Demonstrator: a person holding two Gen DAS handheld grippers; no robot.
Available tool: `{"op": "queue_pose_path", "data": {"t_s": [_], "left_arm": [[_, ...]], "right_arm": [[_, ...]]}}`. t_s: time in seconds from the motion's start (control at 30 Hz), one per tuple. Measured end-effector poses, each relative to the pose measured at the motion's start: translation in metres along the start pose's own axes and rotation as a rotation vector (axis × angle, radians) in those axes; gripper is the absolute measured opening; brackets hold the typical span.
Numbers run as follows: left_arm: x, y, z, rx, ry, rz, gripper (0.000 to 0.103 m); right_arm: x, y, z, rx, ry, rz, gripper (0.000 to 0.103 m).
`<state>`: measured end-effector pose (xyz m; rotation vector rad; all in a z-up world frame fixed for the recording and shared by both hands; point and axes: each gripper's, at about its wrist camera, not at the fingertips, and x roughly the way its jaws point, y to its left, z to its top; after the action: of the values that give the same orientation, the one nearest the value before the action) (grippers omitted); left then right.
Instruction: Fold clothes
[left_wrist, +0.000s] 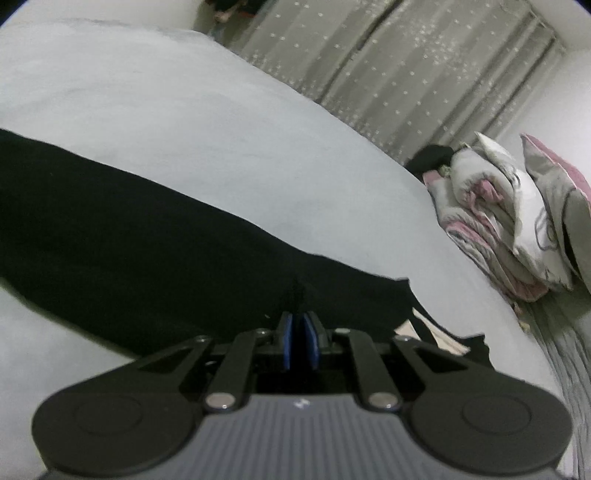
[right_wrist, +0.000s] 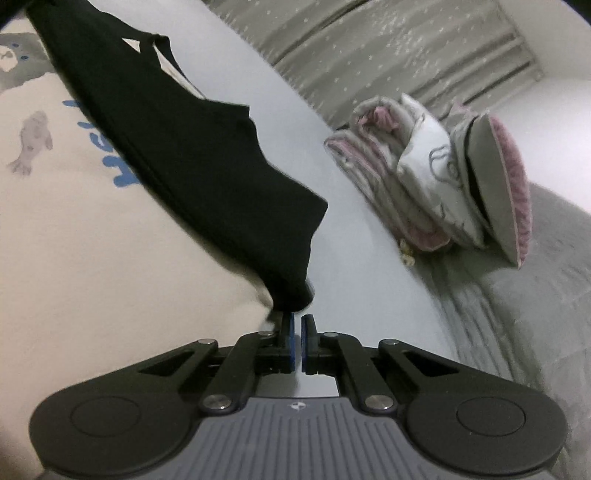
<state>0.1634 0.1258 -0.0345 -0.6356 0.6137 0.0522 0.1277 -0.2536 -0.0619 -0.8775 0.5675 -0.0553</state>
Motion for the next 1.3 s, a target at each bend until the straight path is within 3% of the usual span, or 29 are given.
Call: {"op": "queue_pose_path", "data": {"t_s": [0.1, 0.2, 0.33, 0.53, 0.73, 0.87, 1.13, 1.2, 1.3], "left_arm": [[-0.004, 0.009, 0.005, -0.033, -0.018, 0.007, 0.011], [-0.008, 0.016, 0.009, -0.065, -0.035, 0.025, 0.019], [-0.018, 0.018, 0.013, -0.071, -0.083, 0.078, 0.035], [-0.031, 0.025, 0.019, -0.08, -0.151, 0.185, 0.051], [-0.044, 0.032, 0.025, -0.069, -0.239, 0.337, 0.056], [-0.053, 0.033, 0.031, -0.055, -0.304, 0.449, 0.071], [-0.072, 0.04, 0.032, -0.083, -0.5, 0.761, 0.088], [-0.072, 0.043, 0.033, -0.094, -0.507, 0.793, 0.089], [-0.066, 0.05, 0.033, -0.132, -0.466, 0.783, 0.089]], "right_arm": [[-0.009, -0.015, -0.002, 0.053, 0.023, 0.042, 0.004], [-0.02, -0.03, 0.004, 0.124, 0.014, 0.075, 0.009], [-0.036, -0.039, 0.026, 0.188, -0.042, 0.112, 0.024], [-0.046, -0.031, 0.072, 0.222, -0.141, 0.198, 0.028], [-0.042, -0.03, 0.118, 0.37, -0.152, 0.352, 0.028], [-0.037, -0.028, 0.136, 0.509, -0.161, 0.451, 0.028], [-0.02, -0.014, 0.137, 0.721, -0.167, 0.55, 0.031], [-0.014, -0.009, 0.132, 0.721, -0.154, 0.558, 0.031], [-0.008, -0.008, 0.127, 0.719, -0.139, 0.552, 0.031]]}}
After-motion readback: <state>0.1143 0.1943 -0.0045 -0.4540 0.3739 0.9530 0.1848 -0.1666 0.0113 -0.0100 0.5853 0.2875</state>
